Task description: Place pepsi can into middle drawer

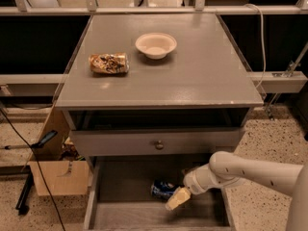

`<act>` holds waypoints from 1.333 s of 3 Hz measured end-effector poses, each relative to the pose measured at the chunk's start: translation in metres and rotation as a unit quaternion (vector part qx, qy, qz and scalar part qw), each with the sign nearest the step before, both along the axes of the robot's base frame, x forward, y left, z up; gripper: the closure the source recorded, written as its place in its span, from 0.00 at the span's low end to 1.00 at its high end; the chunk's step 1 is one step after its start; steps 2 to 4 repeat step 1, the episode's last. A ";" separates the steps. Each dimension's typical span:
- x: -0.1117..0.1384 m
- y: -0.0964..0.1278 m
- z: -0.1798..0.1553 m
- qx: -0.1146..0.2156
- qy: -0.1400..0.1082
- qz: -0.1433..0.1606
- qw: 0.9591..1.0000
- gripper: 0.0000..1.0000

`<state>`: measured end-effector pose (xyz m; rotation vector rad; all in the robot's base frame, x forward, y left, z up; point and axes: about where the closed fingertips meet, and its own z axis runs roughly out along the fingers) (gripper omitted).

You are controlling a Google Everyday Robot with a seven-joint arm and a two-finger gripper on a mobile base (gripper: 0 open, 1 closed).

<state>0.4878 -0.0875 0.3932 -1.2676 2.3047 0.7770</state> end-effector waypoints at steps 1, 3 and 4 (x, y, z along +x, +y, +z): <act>0.000 0.000 0.000 0.000 0.000 0.000 1.000 0.00; 0.000 0.000 0.000 0.000 0.000 0.000 1.000 0.00; 0.000 0.000 0.000 0.000 0.000 0.000 1.000 0.00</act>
Offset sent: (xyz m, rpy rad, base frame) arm 0.0000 0.0000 0.0000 0.0000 0.0000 0.0000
